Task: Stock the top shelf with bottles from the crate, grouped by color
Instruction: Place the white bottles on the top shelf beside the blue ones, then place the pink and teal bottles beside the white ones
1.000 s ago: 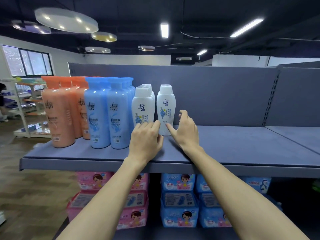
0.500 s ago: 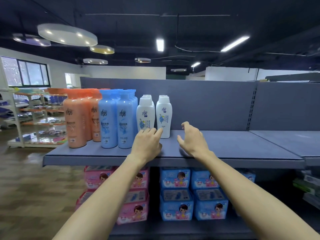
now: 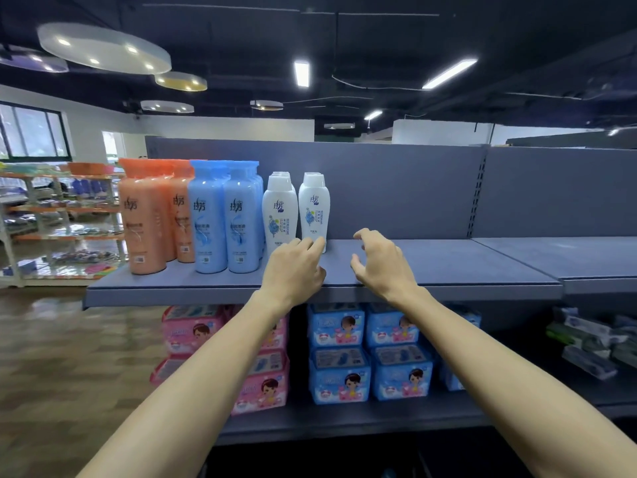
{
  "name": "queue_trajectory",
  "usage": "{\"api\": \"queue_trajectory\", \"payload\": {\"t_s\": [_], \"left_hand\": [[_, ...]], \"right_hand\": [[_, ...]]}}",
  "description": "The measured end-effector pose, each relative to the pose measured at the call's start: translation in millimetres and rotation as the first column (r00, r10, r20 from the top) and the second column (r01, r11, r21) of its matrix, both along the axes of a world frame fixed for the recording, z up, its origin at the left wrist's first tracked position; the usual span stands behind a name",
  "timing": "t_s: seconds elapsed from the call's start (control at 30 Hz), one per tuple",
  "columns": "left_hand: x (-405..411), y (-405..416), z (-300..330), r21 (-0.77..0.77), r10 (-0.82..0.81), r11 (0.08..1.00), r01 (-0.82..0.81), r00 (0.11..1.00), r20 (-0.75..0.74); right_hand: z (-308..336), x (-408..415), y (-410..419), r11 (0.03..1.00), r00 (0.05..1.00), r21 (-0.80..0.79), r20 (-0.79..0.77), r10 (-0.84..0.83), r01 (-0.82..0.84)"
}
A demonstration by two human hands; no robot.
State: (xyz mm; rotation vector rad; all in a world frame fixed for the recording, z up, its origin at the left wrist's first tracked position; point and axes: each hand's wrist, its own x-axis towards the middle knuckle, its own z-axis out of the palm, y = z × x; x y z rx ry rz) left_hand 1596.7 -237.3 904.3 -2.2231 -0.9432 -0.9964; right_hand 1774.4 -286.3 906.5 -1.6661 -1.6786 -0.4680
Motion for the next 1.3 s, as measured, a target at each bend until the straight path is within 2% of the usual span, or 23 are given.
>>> {"api": "queue_trajectory", "payload": {"t_s": [0.37,0.5,0.77,0.9,1.07,1.3], "left_hand": [[5.7,-22.9,-53.5,-0.099,-0.169,0.982,0.164,0.984,-0.048],[4.8,-31.3,-86.4,-0.177,-0.171,0.972,0.154,0.982,-0.081],[4.3,-59.0,-167.2,-0.394,-0.169,0.912,0.114,0.979,-0.110],[2.0,-77.6,-219.4,-0.496,-0.188,0.864,0.082,0.968,-0.166],[4.2,-93.7,-266.0,-0.633,-0.205,0.773,0.039,0.960,-0.191],[17.0,-108.9,-309.5,-0.732,-0.249,0.681,0.019,0.946,-0.207]], "right_hand": [[-48.0,16.1,-47.2,0.992,0.984,0.031,0.139,0.114,-0.120],[-80.0,19.2,-60.8,0.989,0.973,-0.030,0.176,0.146,-0.143],[-169.0,29.5,-86.1,0.965,0.981,-0.247,0.141,0.131,-0.093],[-224.3,32.2,-110.6,0.915,0.989,-0.400,0.110,0.096,-0.045],[-279.4,35.0,-141.3,0.797,0.998,-0.604,0.052,0.033,0.005],[-324.3,38.8,-162.0,0.647,0.998,-0.762,-0.007,-0.067,0.038]]}}
